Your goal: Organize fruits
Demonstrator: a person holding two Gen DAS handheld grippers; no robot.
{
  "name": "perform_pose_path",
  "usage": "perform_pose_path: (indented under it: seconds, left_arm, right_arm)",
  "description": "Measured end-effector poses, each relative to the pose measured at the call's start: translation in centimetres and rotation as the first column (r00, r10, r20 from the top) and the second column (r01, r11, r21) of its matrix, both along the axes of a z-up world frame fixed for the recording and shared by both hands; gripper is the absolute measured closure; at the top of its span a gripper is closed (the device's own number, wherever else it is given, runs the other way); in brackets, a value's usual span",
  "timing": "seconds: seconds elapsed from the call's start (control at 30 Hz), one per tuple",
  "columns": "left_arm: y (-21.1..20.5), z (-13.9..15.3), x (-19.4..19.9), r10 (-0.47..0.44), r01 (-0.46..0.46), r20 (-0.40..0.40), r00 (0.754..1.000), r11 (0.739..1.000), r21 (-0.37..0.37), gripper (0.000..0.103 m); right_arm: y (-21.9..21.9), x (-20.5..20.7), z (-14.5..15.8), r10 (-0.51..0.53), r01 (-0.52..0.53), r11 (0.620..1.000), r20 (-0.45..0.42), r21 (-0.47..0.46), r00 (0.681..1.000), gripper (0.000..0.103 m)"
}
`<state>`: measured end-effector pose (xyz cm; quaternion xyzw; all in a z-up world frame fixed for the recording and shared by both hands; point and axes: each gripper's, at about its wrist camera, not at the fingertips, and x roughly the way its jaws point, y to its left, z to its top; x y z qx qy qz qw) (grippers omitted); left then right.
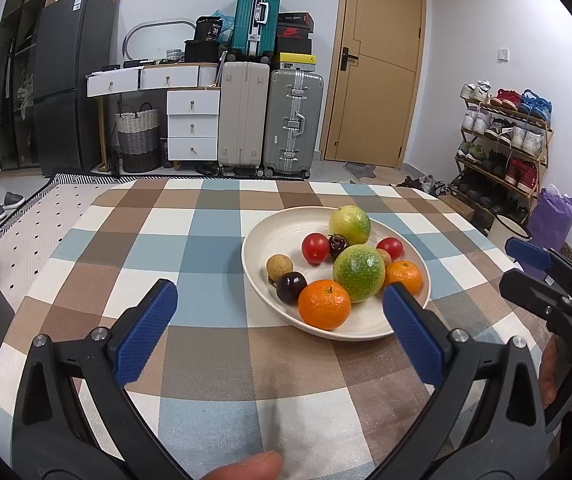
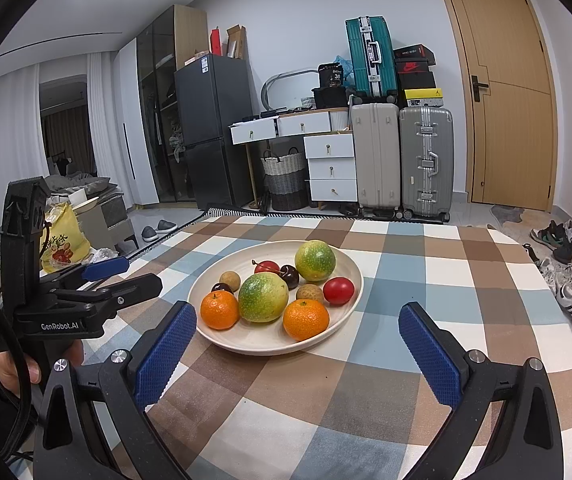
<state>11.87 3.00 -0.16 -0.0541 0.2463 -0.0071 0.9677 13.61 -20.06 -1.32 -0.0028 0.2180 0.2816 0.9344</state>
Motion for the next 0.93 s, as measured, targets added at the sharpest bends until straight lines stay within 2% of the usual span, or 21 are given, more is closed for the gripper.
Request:
perform_pose_path:
  seconds: [0.93]
  left_arm:
    - [-0.26, -0.09, -0.15, 0.008, -0.008, 0.001, 1.0, 1.0, -0.008, 0.001]
  right_arm:
    - [0.39, -0.14, -0.05, 0.003, -0.003, 1.0, 0.003, -0.018, 1.0, 0.0]
